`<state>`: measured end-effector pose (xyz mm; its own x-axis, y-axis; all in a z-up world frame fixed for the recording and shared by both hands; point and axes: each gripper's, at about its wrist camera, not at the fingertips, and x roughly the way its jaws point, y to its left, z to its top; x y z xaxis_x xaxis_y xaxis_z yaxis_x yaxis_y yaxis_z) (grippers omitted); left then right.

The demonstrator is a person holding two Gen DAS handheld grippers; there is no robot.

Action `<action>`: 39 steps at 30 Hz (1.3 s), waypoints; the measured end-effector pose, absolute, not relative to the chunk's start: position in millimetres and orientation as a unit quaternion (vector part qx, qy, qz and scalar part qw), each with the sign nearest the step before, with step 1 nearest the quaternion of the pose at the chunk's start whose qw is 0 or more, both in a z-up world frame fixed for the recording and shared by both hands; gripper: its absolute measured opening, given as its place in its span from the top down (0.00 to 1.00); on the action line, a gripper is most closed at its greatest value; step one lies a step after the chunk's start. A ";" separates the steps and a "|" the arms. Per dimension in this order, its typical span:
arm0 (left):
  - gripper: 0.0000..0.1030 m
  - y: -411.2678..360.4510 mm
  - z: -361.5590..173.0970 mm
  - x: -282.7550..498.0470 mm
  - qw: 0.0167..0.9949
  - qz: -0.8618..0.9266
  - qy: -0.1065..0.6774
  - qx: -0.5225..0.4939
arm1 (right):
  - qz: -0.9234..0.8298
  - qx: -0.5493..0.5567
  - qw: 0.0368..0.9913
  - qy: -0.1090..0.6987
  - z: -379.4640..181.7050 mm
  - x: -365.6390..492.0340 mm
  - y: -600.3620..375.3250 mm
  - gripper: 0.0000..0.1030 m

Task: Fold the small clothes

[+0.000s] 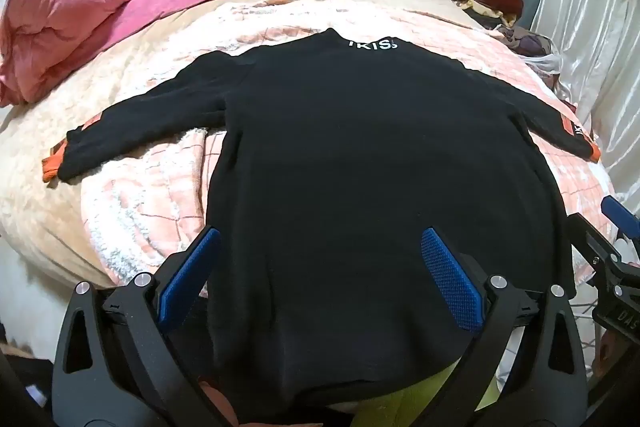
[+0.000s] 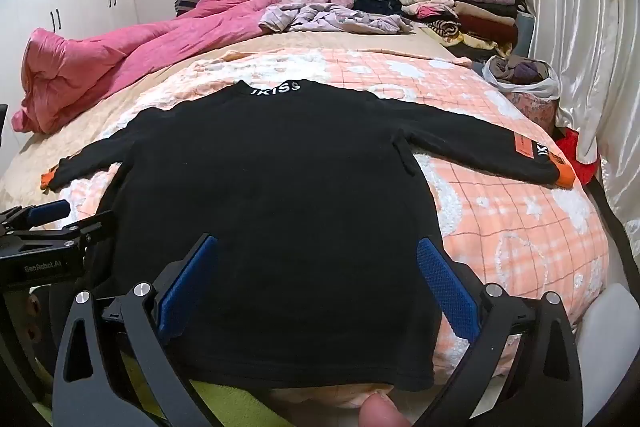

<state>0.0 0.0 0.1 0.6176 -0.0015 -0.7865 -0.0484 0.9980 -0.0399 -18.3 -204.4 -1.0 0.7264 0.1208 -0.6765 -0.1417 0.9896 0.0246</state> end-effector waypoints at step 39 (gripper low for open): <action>0.09 4.7 6.2 -3.4 0.906 0.017 0.423 -0.030 | 0.083 -0.009 0.927 0.365 0.9 -22.5 -195.4 0.04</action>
<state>-3.4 4.7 6.2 0.6423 0.0055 -0.7665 -0.0570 0.9975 -0.0406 -22.5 -195.4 0.9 0.7201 0.1466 -0.6782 -0.1597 0.9862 0.0436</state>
